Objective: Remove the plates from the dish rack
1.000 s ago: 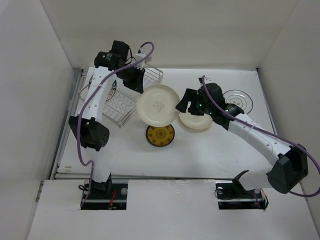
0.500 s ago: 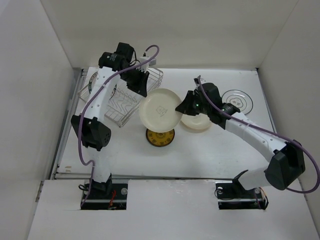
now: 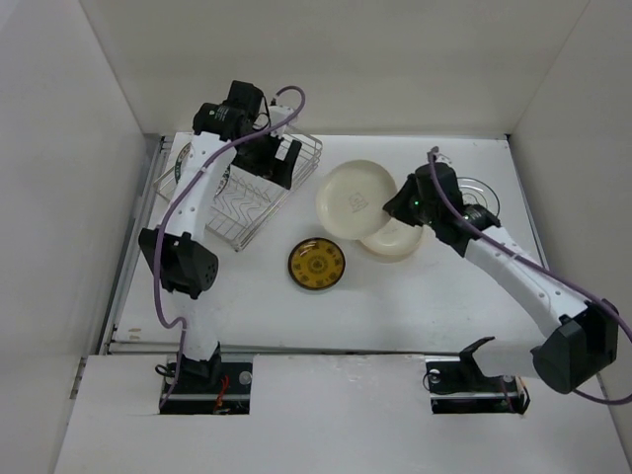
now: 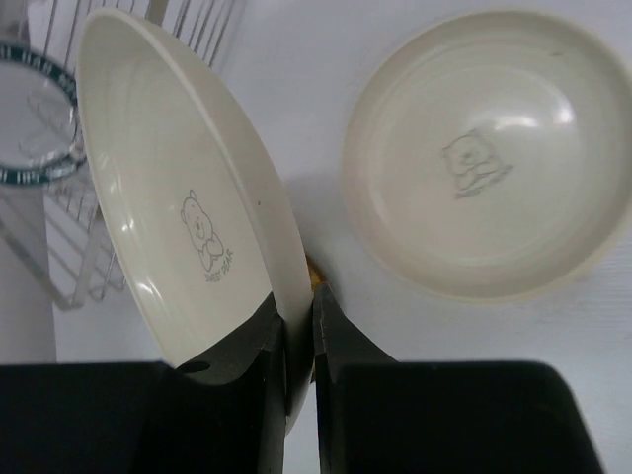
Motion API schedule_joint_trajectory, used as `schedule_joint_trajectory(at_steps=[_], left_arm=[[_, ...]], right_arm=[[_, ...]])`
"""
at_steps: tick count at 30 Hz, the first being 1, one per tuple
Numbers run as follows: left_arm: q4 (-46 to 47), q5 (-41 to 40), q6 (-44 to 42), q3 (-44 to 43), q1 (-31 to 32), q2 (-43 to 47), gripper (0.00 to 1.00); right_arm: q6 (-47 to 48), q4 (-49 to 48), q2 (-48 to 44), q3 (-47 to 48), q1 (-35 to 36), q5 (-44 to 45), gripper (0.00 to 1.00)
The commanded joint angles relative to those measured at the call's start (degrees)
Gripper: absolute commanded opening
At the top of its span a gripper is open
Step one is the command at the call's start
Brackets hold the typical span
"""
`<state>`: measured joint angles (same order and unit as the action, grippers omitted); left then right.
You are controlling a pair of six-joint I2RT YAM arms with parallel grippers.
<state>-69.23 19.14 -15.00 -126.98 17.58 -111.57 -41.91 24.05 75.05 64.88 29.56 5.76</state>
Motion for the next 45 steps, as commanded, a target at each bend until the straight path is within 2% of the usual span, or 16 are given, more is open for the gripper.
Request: schedule_joint_trajectory(at_steps=[1, 5, 9, 16, 21, 23, 24, 27, 28, 31, 34, 39, 45], left_arm=[[3.05, -6.66, 2.78, 0.42, -2.11, 5.57, 1.0], [4.28, -8.31, 2.09, 3.13, -4.22, 7.68, 1.0], [5.33, -10.08, 0.77, 6.65, -5.98, 9.88, 1.0], [7.17, -11.4, 0.24, 7.89, -10.37, 12.42, 1.0], [7.18, -11.4, 0.24, 8.41, -10.9, 12.43, 1.0], [7.18, -11.4, 0.24, 8.41, -10.9, 12.43, 1.0], [7.18, -11.4, 0.24, 8.41, -10.9, 12.43, 1.0], [6.65, -11.4, -0.29, 8.41, -10.9, 12.43, 1.0], [6.65, -11.4, -0.29, 8.41, -10.9, 12.43, 1.0], [6.65, -10.88, -0.29, 8.41, -10.9, 11.9, 1.0], [6.65, -10.35, -0.29, 8.41, -10.9, 11.9, 1.0], [7.18, -10.96, -0.29, 7.8, -10.9, 11.37, 1.0], [9.9, -17.19, -0.99, 8.33, -12.13, 11.37, 1.0]], right_arm=[[-4.3, 2.13, -4.64, -0.11, -3.89, 6.45, 0.0], [-8.09, 4.68, -4.65, -1.34, -11.08, 8.3, 0.0], [-9.33, 3.02, -2.45, -3.62, -14.96, 7.17, 0.0], [-10.74, 1.0, 3.52, -5.37, -17.25, 4.89, 0.0], [-11.26, -1.38, 7.82, -6.52, -17.26, 3.03, 0.01], [-11.26, -1.38, 8.97, -7.22, -17.26, 3.03, 0.07], [-11.26, -1.38, 9.5, -7.23, -17.26, 2.33, 0.17], [-11.26, -2.78, 10.82, -8.36, -17.26, 0.14, 0.35], [-10.48, -2.78, 10.82, -8.37, -17.26, 0.13, 0.48], [-8.9, -0.86, 10.82, -7.85, -16.56, 1.0, 0.64], [-7.49, 2.39, 10.03, -7.15, -16.03, 2.85, 0.69], [-6.43, 7.58, 9.42, -5.56, -16.03, 4.17, 0.7], [-5.9, 8.65, 6.88, -5.72, -16.03, 6.63, 0.7]])
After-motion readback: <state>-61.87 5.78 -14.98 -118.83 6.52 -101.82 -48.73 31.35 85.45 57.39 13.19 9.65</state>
